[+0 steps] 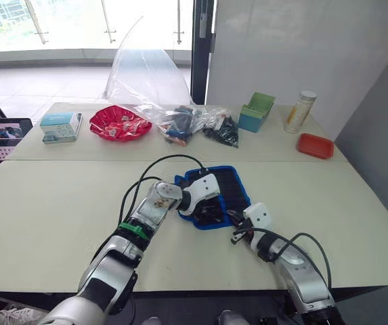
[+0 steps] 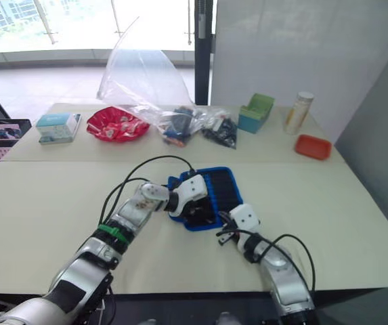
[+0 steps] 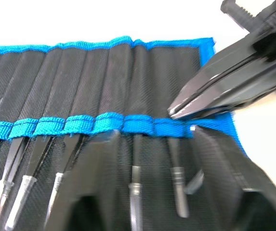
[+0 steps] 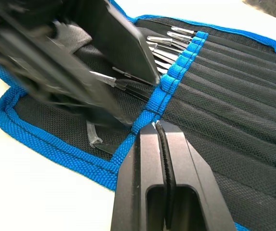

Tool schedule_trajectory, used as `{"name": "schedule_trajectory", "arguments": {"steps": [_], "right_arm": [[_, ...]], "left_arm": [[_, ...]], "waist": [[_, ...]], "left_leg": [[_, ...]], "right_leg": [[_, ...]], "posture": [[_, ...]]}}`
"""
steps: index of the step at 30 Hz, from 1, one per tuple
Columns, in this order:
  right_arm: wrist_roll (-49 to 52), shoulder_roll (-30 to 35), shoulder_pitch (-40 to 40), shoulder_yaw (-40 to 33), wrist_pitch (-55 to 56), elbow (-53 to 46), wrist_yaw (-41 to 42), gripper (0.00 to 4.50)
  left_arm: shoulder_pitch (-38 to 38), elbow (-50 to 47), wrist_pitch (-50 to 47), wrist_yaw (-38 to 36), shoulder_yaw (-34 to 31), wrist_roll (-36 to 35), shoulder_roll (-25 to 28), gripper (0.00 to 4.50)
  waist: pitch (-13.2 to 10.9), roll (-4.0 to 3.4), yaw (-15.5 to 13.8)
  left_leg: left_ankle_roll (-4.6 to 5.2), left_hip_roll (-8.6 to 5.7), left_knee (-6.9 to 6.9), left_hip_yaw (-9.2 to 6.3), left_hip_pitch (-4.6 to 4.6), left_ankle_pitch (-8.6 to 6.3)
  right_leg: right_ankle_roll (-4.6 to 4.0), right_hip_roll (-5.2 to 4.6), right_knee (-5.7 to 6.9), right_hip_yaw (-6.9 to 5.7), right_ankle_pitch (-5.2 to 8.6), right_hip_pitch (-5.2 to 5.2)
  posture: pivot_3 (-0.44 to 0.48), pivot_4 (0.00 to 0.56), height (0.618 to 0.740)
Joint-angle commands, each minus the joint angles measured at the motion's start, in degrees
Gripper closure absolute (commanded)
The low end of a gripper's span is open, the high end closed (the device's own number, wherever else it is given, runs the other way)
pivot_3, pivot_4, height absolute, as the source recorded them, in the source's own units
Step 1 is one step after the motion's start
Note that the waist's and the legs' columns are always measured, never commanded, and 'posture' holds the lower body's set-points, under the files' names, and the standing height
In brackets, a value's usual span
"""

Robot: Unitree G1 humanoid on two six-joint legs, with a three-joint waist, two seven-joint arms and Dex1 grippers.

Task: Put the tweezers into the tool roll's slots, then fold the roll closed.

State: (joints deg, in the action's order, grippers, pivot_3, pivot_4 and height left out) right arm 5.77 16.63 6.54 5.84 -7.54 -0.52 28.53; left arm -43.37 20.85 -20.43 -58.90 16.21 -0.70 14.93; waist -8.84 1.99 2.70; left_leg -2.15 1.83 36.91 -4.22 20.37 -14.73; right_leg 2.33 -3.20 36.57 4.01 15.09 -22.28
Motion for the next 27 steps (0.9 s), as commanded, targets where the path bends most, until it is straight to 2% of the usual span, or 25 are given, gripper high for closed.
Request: {"name": "schedule_trajectory", "arguments": {"steps": [1,2,4,8,12,15,20,24,26,27], "right_arm": [[-0.13,1.87,-1.80,-1.89,-0.27,4.32,0.31,4.50],[0.22,2.05,-1.71,-2.14,0.28,4.39,0.58,4.50],[1.06,2.17,-1.24,-2.89,1.10,4.57,1.13,4.50],[3.68,3.00,-0.18,-4.93,3.14,4.23,3.47,4.50],[8.84,4.31,1.25,-7.37,2.28,1.68,7.38,4.50],[8.88,6.61,3.19,-6.04,1.08,-3.50,9.88,3.73],[7.53,8.43,3.11,-1.38,-2.47,-11.90,12.05,1.99],[3.27,8.24,4.80,4.05,-3.58,-14.40,11.36,0.58],[-1.18,7.89,6.78,8.39,-2.61,-13.58,10.97,0.03],[-2.75,7.76,7.45,9.89,-2.27,-13.15,10.81,0.03]], "left_arm": [[3.32,-11.05,-4.38,0.27,-7.02,-5.33,4.78,0.35],[4.55,-12.85,-5.26,0.52,-8.82,-6.92,5.79,0.02],[6.81,-15.32,-5.75,1.10,-12.41,-9.97,7.35,0.02],[12.24,-17.17,-0.59,2.60,-19.59,-14.31,9.12,0.02],[20.64,-18.77,5.41,-0.03,-24.54,-17.31,12.77,0.02],[27.97,-19.41,7.95,-1.87,-28.37,-19.66,16.25,0.00],[34.69,-21.43,8.23,-0.04,-33.84,-22.51,19.11,0.00],[39.02,-24.07,8.64,1.20,-35.29,-23.43,19.80,0.00],[40.47,-25.77,7.79,2.84,-36.07,-24.39,19.25,0.00],[40.99,-26.52,7.37,3.47,-36.30,-24.89,19.06,0.00]], "waist": [[-0.01,-0.02,-0.08],[-0.01,-0.02,-0.17],[-0.01,-0.02,-0.47],[-0.02,-0.02,-0.72],[-0.11,-0.14,-0.30],[-0.41,-0.42,0.18],[-0.59,-0.50,-0.33],[-0.59,-0.50,-0.51],[-0.59,-0.49,-0.54],[-0.59,-0.50,-0.46]], "left_leg": [[0.00,-0.01,0.00,0.00,-0.04,0.00],[0.00,0.00,0.00,0.00,-0.06,0.00],[-0.01,-0.01,0.01,-0.01,-0.07,0.00],[-0.02,-0.07,0.06,0.01,-0.05,0.01],[-0.02,-0.06,0.02,0.01,-0.03,0.01],[-0.01,0.00,-0.02,0.11,0.02,0.01],[-0.02,0.03,0.03,0.02,0.38,0.02],[-0.03,-0.04,0.10,0.03,0.76,0.03],[-0.04,-0.07,0.10,0.03,0.78,0.03],[-0.04,-0.06,0.10,0.03,0.79,0.03]], "right_leg": [[0.00,0.00,0.06,0.01,0.00,0.00],[0.00,0.00,0.08,0.02,0.00,0.01],[0.00,-0.01,0.07,0.02,0.01,0.03],[0.01,-0.10,0.03,0.01,0.01,0.05],[0.00,-0.09,0.09,0.01,0.01,-0.03],[-0.02,-0.09,0.11,0.06,0.01,-0.18],[-0.04,-0.03,0.25,0.01,0.02,-0.58],[-0.05,-0.12,0.25,0.00,0.01,-0.92],[-0.06,-0.15,0.27,-0.01,0.01,-0.94],[-0.06,-0.15,0.25,-0.01,0.01,-0.95]], "posture": [[0.000,0.150,0.738],[0.000,0.150,0.738],[0.000,0.150,0.738],[0.000,0.150,0.738],[0.000,0.150,0.738],[0.000,0.150,0.738],[0.000,0.150,0.738],[0.000,0.150,0.738],[0.000,0.150,0.738],[0.000,0.150,0.738]]}}
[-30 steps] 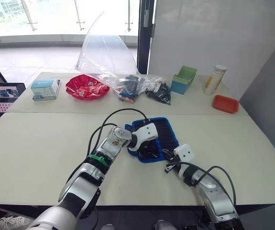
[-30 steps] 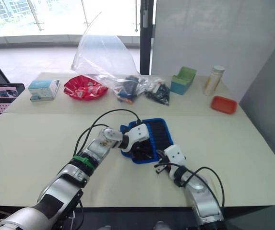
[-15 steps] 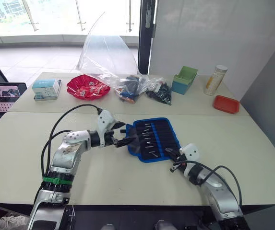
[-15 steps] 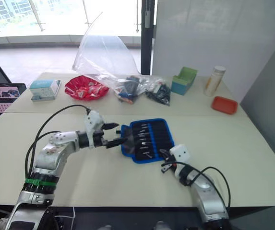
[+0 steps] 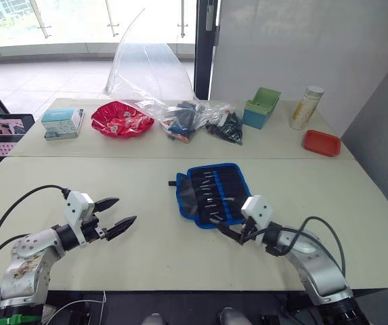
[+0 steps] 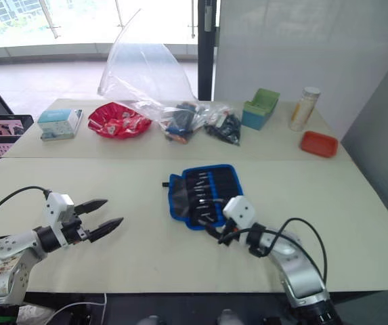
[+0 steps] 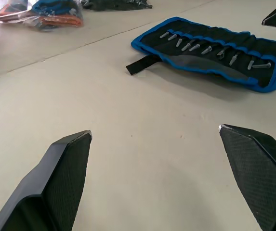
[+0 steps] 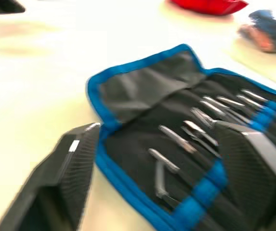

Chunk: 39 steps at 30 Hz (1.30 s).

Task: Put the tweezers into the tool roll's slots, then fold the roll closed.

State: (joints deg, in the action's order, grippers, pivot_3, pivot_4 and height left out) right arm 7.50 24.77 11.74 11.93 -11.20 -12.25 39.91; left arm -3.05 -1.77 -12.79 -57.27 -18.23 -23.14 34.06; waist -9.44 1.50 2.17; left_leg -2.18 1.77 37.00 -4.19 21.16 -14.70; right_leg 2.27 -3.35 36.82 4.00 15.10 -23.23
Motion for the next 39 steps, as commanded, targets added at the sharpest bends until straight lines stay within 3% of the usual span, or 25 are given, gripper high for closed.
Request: {"name": "schedule_trajectory", "arguments": {"steps": [1,8,16,17,25,29,33,36,39], "right_arm": [[-5.29,-0.99,2.81,4.69,1.62,-0.87,-1.03,0.03],[-19.01,-4.23,10.71,12.50,7.27,8.48,-7.15,0.03],[-21.41,-7.88,14.00,13.11,10.64,15.18,-9.35,0.03],[-20.92,-8.59,14.00,12.71,9.68,15.36,-9.41,0.54],[-21.84,-8.90,13.71,12.50,9.63,15.28,-9.15,3.28],[-20.40,-7.89,12.61,11.95,10.55,13.67,-7.54,4.45],[-18.65,-4.77,10.53,11.22,13.86,10.77,-4.26,4.45],[-14.89,1.04,5.67,9.75,17.48,5.74,1.09,4.45],[-12.47,4.72,1.95,8.27,19.22,2.93,3.71,4.45]], "left_arm": [[1.22,-4.56,-0.34,2.39,-1.93,-2.72,-0.17,0.00],[7.18,-9.11,-3.96,3.48,-3.21,-5.93,1.31,0.00],[10.02,-10.54,-2.71,5.53,-3.69,-5.40,1.58,0.00],[10.77,-10.91,-2.17,5.21,-3.26,-4.77,1.91,0.00],[10.64,-9.81,-0.50,4.79,-3.21,-4.46,2.94,0.00],[9.05,-7.85,1.70,3.28,-0.62,-1.87,4.01,0.00],[5.14,-4.87,4.60,0.38,4.06,0.46,4.87,0.00],[-2.53,0.93,11.29,-3.57,12.37,8.31,6.93,0.00],[-9.44,5.48,14.67,-5.73,16.59,10.36,6.28,0.00]], "waist": [[0.00,0.00,0.13],[0.00,0.01,0.56],[0.00,0.02,0.32],[0.00,0.02,0.34],[0.00,0.01,0.41],[0.00,0.01,0.36],[0.00,0.01,0.15],[-0.01,0.02,-0.44],[0.00,0.02,-0.52]], "left_leg": [[0.00,0.00,0.00,0.00,0.00,0.00],[-0.01,0.03,-0.01,0.06,-0.04,0.01],[-0.02,0.03,-0.01,0.01,-0.02,0.01],[-0.01,0.03,-0.01,0.01,-0.03,0.01],[-0.01,0.04,-0.01,0.01,-0.03,0.01],[-0.01,0.04,-0.01,0.02,-0.03,0.01],[-0.01,0.01,-0.01,0.01,-0.03,0.01],[-0.01,-0.04,0.01,-0.02,-0.02,0.01],[-0.01,-0.05,0.01,-0.04,-0.01,0.01]], "right_leg": [[0.00,0.00,0.01,0.00,0.00,-0.01],[-0.03,0.02,0.05,0.01,-0.02,-0.05],[-0.06,0.02,0.18,-0.02,-0.03,-0.11],[-0.06,0.02,0.19,-0.02,-0.03,-0.11],[-0.09,0.03,0.22,-0.02,-0.05,-0.14],[-0.09,0.03,0.22,-0.02,-0.05,-0.13],[-0.09,0.02,0.23,-0.03,-0.05,-0.13],[-0.08,0.01,0.21,-0.05,-0.05,-0.08],[-0.08,0.02,0.17,-0.07,-0.04,-0.05]], "posture": [[0.000,0.150,0.738],[0.000,0.150,0.738],[0.000,0.150,0.738],[0.000,0.150,0.738],[0.000,0.150,0.738],[0.000,0.150,0.738],[0.000,0.150,0.738],[0.000,0.150,0.738],[0.000,0.150,0.738]]}}
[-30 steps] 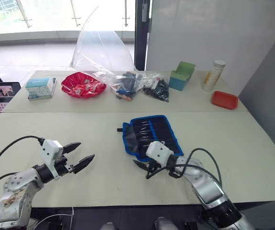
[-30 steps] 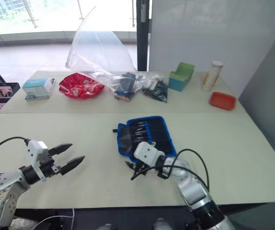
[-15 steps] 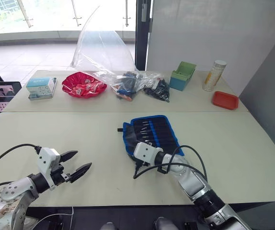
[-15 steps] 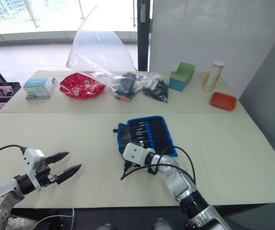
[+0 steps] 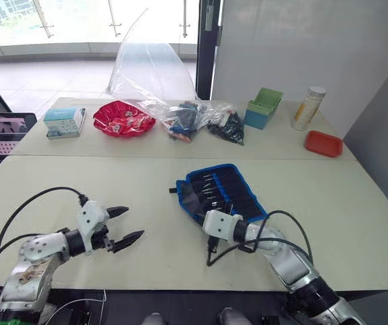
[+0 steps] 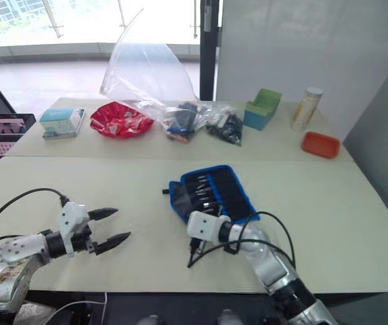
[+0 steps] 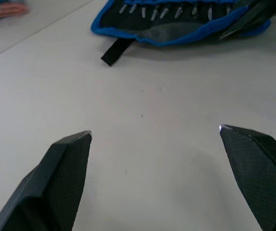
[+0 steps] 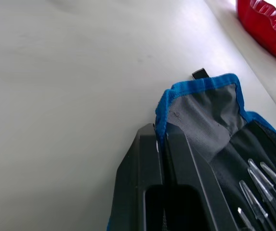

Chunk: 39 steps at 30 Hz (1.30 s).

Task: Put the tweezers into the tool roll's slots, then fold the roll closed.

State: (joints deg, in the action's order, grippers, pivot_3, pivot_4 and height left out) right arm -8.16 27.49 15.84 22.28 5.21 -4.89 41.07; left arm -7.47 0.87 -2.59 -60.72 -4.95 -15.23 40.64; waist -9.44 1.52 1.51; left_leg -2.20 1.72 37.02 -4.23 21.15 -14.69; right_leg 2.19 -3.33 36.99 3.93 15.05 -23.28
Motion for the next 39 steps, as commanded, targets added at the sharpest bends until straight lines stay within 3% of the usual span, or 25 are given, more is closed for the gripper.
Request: {"name": "schedule_trajectory", "arguments": {"steps": [1,8,15,20,26,31,39], "right_arm": [[3.53,3.13,-3.25,-2.55,3.47,-5.20,3.15,4.45],[3.27,6.11,-8.03,-4.50,4.64,-8.92,3.37,4.45],[1.85,5.63,-9.51,-5.31,2.44,-10.80,1.30,4.45],[1.62,5.43,-10.95,-5.82,1.01,-12.25,0.37,4.45],[1.38,5.52,-11.38,-5.98,-0.11,-12.90,-0.13,4.45],[1.33,5.81,-10.70,-5.72,0.06,-12.58,0.40,4.50],[0.78,5.73,-10.47,-6.43,-0.31,-11.76,-0.03,4.50]], "left_arm": [[-7.63,4.91,6.26,-3.03,4.77,3.53,-0.54,0.00],[-25.45,21.94,19.96,-8.85,15.05,11.20,-5.21,0.00],[-36.10,36.39,30.62,-10.31,21.57,18.84,-8.12,0.00],[-40.18,42.16,34.15,-8.63,21.95,20.27,-10.43,0.00],[-43.24,46.45,33.82,-11.53,21.23,18.68,-12.39,0.00],[-44.62,48.50,34.50,-13.00,21.48,18.95,-13.71,1.45],[-44.60,48.08,33.72,-15.80,21.53,18.28,-15.01,4.12]], "waist": [[-0.01,0.00,0.30],[-0.01,0.01,1.01],[-0.02,0.03,0.89],[-0.02,0.03,0.70],[-0.02,0.04,0.71],[-0.02,0.04,0.77],[-0.02,0.04,0.77]], "left_leg": [[0.00,0.00,0.00,0.04,-0.01,0.00],[0.02,0.01,0.18,0.03,0.00,0.01],[0.02,0.00,0.32,0.01,0.06,0.01],[0.03,-0.02,0.44,-0.01,0.10,0.00],[0.07,-0.02,0.76,-0.06,0.27,-0.02],[0.08,-0.02,0.77,-0.07,0.26,-0.02],[0.08,-0.02,0.80,-0.09,0.28,-0.02]], "right_leg": [[0.00,-0.01,0.00,0.02,0.00,0.00],[0.01,0.05,0.04,0.02,0.00,0.03],[0.01,0.07,0.10,0.04,0.00,0.03],[0.03,0.06,0.10,0.03,0.01,0.08],[0.07,0.09,0.14,0.02,0.03,0.08],[0.07,0.10,0.16,0.02,0.03,0.08],[0.08,0.10,0.17,0.02,0.02,0.08]], "posture": [[0.000,0.150,0.738],[0.000,0.150,0.738],[0.000,0.150,0.738],[0.000,0.150,0.738],[0.000,0.150,0.738],[0.000,0.150,0.738],[0.000,0.150,0.738]]}}
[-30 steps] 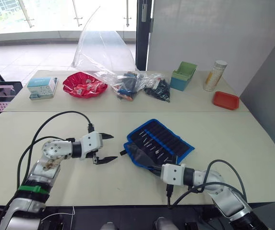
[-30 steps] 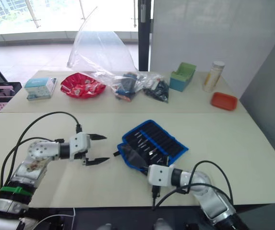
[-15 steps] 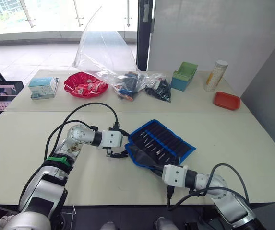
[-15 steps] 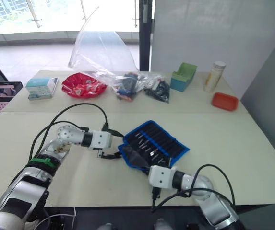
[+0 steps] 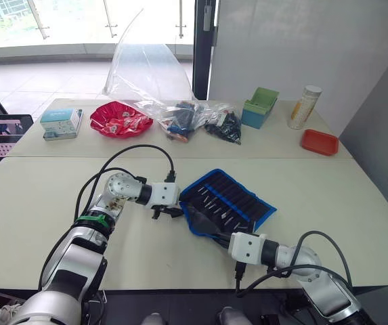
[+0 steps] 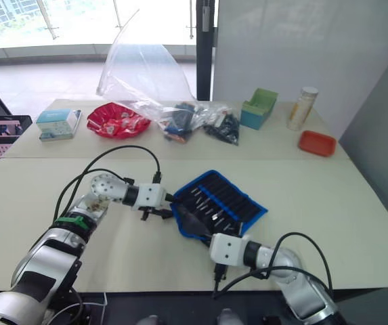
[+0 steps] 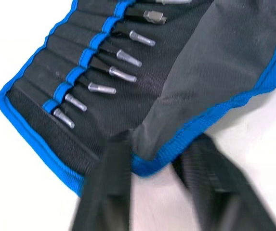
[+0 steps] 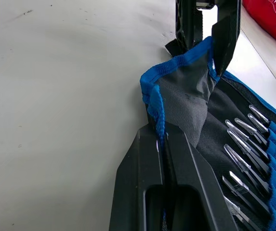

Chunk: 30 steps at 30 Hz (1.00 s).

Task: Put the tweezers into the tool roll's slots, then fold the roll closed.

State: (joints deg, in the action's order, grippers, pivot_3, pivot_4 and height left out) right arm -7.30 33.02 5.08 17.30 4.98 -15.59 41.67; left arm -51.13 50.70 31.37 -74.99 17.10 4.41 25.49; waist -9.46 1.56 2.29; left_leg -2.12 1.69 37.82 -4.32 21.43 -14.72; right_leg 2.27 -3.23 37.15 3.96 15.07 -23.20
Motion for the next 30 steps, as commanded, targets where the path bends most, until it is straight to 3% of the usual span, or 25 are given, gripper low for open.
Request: {"name": "schedule_trajectory", "arguments": {"steps": [1,10,22,25,30], "right_arm": [[-0.53,0.25,0.37,-1.55,-0.07,-0.60,-0.96,4.50],[-4.66,-0.55,5.66,-0.65,0.59,5.22,-2.59,4.50],[-0.09,-0.04,11.91,0.14,8.76,11.80,2.10,4.50],[3.33,0.42,11.16,-0.39,9.99,10.81,4.55,4.50],[8.03,0.48,10.89,-0.76,8.55,10.58,7.77,4.50]], "left_arm": [[-0.73,-2.11,-0.41,-1.93,-0.68,-1.53,0.29,4.46],[3.53,-7.23,-7.11,-1.47,-3.80,-3.60,4.39,4.49],[31.86,-50.88,-45.78,-2.44,-8.24,-19.94,14.65,4.49],[33.88,-52.83,-45.53,1.08,-9.58,-19.22,15.09,4.49],[30.51,-49.39,-44.31,6.64,-12.57,-18.57,14.49,4.49]], "waist": [[0.00,0.00,0.02],[0.00,0.00,0.48],[-0.01,-0.03,1.16],[-0.01,-0.03,0.78],[-0.02,-0.03,0.16]], "left_leg": [[0.00,0.00,0.00,0.00,0.00,0.00],[0.01,0.02,0.01,-0.01,-0.06,0.00],[0.03,0.08,0.02,-0.05,-0.17,-0.01],[0.02,0.05,0.02,-0.04,-0.20,-0.01],[0.02,0.05,0.03,-0.04,-0.22,-0.01]], "right_leg": [[0.00,0.00,0.00,0.00,0.00,0.00],[0.00,0.04,0.07,0.02,0.00,-0.01],[-0.02,0.03,0.50,0.03,0.00,-0.05],[-0.02,0.01,0.48,0.04,0.00,-0.02],[-0.02,0.02,0.45,0.03,0.00,0.00]], "posture": [[0.000,0.150,0.738],[0.000,0.150,0.738],[0.000,0.150,0.738],[0.000,0.150,0.738],[0.000,0.150,0.738]]}}
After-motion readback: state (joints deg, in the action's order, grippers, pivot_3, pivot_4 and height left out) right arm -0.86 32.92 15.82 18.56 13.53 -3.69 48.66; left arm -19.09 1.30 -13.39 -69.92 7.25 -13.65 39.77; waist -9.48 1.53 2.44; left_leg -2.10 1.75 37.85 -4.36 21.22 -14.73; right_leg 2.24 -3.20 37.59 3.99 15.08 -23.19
